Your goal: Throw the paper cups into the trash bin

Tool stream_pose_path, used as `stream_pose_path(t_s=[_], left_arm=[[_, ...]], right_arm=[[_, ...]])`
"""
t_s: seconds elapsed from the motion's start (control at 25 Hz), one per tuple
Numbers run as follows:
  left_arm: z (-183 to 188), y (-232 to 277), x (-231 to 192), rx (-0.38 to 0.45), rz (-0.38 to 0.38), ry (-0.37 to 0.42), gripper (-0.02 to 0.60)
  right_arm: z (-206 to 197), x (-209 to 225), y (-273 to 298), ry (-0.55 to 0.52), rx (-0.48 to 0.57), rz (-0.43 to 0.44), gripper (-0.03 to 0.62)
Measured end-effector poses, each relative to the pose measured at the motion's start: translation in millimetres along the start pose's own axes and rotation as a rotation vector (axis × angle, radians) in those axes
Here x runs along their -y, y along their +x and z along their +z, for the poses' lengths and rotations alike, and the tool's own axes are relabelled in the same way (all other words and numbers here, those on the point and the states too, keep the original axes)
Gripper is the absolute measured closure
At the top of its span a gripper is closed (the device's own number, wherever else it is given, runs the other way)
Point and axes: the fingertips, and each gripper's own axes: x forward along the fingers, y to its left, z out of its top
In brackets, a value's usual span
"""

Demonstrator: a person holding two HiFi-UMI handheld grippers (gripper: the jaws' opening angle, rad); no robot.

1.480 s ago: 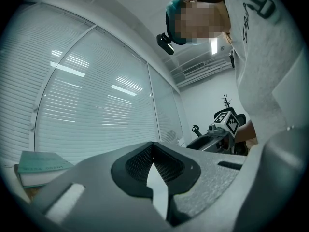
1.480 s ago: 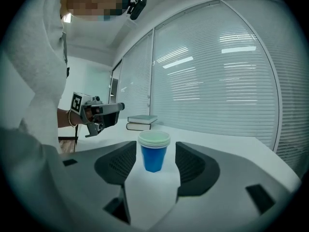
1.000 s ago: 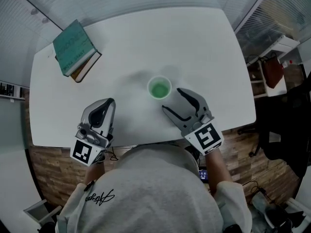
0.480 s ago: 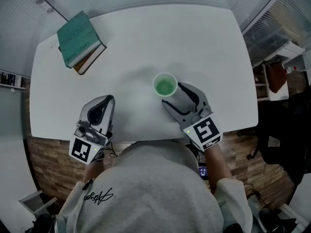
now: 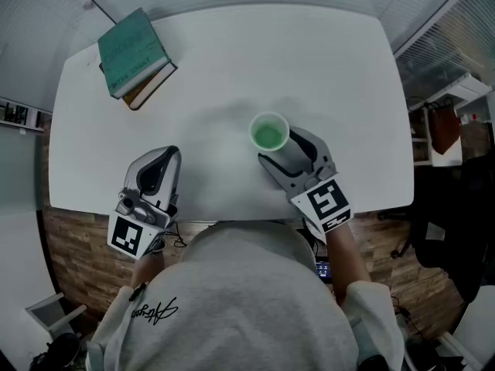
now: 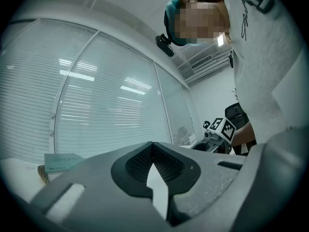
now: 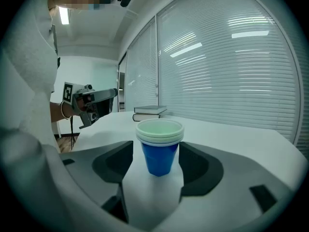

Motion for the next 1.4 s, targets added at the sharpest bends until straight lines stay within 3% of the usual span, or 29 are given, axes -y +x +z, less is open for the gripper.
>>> stream_pose_path(t_s=[0.28, 0.6, 1.04, 1.4], left_arm=[[4.7, -8.7, -0.7, 0.037, 0.007, -0.018, 0.578], [-0.2, -15.8, -12.5, -0.005, 0.066, 0.002, 0.578], [3.3, -29.6, -25.6, 0.031, 0.095, -0.027, 0.578], [3.8, -33.1, -32.2, 0.013, 0.124, 0.0, 0.578]], right_arm=[[-1.5, 4.5, 6.5, 0.023, -0.003, -0.004, 0.322], [-2.8, 5.6, 15.1, 0.024, -0.033, -0.009, 0.322], [-2.4, 6.5, 25.0, 0.035, -0.071, -0.014, 0.322], [-0.1, 6.6, 33.9, 0.026, -0.075, -0.017, 0.323]])
